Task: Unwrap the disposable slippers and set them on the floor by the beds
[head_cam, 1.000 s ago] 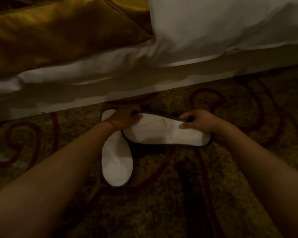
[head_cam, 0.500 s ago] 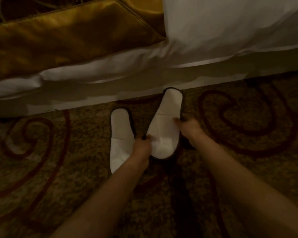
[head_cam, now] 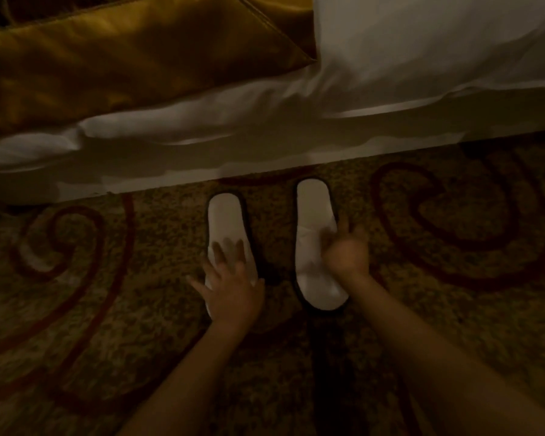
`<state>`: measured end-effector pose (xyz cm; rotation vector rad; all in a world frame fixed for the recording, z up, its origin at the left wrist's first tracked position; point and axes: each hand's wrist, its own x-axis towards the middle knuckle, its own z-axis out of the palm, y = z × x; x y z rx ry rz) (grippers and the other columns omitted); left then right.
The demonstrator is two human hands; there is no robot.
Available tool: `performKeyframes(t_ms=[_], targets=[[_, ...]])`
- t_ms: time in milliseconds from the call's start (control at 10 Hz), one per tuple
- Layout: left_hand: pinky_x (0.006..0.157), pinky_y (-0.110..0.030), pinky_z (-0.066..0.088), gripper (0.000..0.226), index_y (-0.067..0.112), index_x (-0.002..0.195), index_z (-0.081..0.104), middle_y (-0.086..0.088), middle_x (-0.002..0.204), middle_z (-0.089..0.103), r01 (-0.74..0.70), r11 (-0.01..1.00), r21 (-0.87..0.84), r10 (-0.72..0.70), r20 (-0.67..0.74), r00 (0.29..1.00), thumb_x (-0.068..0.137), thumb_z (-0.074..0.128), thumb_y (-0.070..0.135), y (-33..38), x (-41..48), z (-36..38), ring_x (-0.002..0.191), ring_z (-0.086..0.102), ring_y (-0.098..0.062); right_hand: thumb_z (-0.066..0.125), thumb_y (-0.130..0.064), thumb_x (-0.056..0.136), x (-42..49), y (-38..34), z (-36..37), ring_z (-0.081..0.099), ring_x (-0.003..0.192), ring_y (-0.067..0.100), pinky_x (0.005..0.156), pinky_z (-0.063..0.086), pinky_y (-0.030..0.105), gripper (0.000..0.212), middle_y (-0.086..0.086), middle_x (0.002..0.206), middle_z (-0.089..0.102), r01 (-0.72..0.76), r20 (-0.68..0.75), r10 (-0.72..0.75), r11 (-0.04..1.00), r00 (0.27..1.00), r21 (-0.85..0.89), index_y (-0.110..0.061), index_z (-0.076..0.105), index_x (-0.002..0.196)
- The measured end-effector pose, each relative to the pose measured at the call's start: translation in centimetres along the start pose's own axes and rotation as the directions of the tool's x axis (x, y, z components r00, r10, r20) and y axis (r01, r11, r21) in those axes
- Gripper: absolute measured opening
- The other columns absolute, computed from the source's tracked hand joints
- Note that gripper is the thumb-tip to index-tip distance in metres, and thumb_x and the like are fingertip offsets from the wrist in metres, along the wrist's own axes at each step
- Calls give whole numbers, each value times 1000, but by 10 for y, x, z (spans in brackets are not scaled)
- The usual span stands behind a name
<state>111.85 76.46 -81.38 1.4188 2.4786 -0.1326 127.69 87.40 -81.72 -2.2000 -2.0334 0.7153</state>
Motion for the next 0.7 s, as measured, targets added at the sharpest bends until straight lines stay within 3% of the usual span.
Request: performKeyframes(t_ms=[100, 200, 400, 600, 700], targets=[[105, -74, 5, 83, 41, 145, -18, -9, 158, -22, 24, 998, -54, -18, 111, 994, 83, 29, 71, -8, 13, 11, 144, -13, -42, 41, -68, 82, -13, -9, 8, 16, 139, 39, 115, 17, 46, 94, 23, 154, 9, 79, 44, -80, 996, 996, 36, -18, -3, 149], [106, -72, 13, 81, 43, 146, -12, -8, 159, -21, 22, 994, -104, -9, 126, 992, 84, 33, 69, -8, 18, 14, 143, -10, -45, 47, -72, 76, -18, -5, 19, 0, 143, 40, 117, 3, 47, 108, 25, 155, -10, 177, 135, -165, 980, 977, -85, -17, -12, 148], [110, -67, 13, 83, 39, 147, -12, -9, 158, -22, 8, 995, -97, 4, 127, 992, 85, 36, 66, -7, 27, 13, 142, -9, -47, 50, -67, 77, -17, 4, 24, -4, 143, 39, 117, 1, 46, 108, 24, 155, -14, 247, 156, -223, 957, 962, -155, -14, -12, 147], [109, -69, 7, 84, 39, 146, -15, -8, 158, -23, 15, 992, -125, 6, 164, 986, 85, 36, 67, -7, 30, 9, 143, -14, -44, 49, -70, 76, -17, 1, 18, -7, 144, 37, 118, 2, 45, 108, 21, 155, -16, 221, 198, -191, 965, 962, -143, -18, -13, 147], [109, -68, 7, 82, 35, 149, -6, -9, 160, -12, -16, 991, -130, 33, 133, 991, 85, 36, 65, -8, 22, -17, 145, -8, -41, 45, -71, 77, -20, -7, -20, 1, 145, 35, 118, 8, 44, 103, 19, 157, -8, 206, 213, -178, 972, 961, -117, -20, -7, 149]])
